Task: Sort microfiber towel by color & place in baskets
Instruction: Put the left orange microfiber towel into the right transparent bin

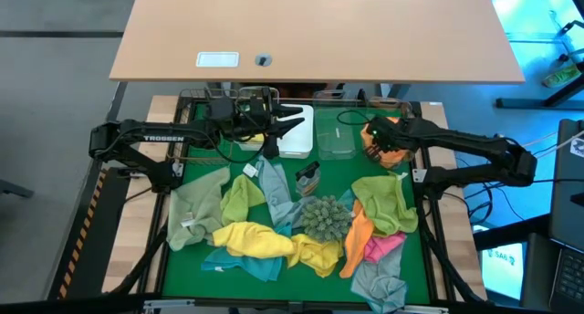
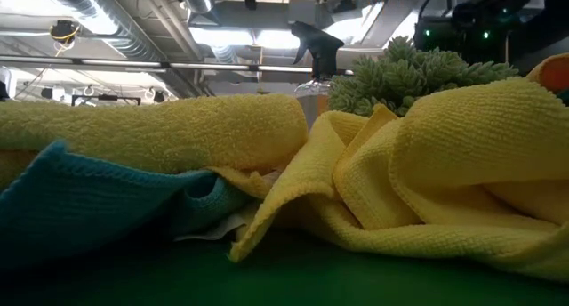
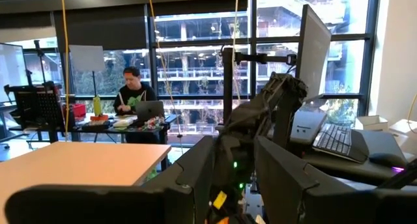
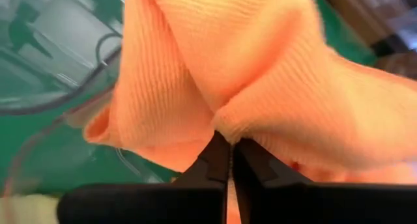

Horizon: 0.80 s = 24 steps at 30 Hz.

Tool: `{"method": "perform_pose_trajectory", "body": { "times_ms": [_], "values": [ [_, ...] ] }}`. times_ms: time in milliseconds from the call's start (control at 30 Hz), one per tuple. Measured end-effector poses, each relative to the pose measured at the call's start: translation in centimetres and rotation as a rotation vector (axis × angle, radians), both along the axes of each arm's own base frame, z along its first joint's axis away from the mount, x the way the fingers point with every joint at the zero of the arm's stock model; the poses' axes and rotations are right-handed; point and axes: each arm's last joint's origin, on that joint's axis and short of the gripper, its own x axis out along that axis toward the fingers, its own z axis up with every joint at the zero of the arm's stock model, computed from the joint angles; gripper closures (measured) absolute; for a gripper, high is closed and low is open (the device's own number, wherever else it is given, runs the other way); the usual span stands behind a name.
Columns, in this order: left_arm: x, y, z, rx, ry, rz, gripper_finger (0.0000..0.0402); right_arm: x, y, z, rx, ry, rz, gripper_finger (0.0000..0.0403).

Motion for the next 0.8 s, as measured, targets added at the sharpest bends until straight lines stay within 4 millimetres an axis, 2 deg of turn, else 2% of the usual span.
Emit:
{"method": "perform_pose_trajectory", "body": {
  "times_ms": [233, 500, 600, 800],
  "values": [
    [0.0, 0.0, 0.0, 0.0, 0.0, 0.0, 0.0294, -0.2, 0.1, 2.5, 0.011, 0.067, 0.038, 0.0395],
    [0.0, 0.0, 0.0, 0.0, 0.0, 0.0, 0.0294, -0.5, 0.2, 3.4, 0.025, 0.116, 0.084, 0.0385],
    [0.0, 0.0, 0.0, 0.0, 0.0, 0.0, 0.0294, -0.5, 0.2, 3.4, 0.024, 0.115, 0.083, 0.0351],
    [0.0, -0.1, 0.0, -0.003, 0.005, -0.005, 0.0294, -0.6, 0.2, 3.4, 0.002, 0.145, 0.076, 0.0257]
  ]
}}
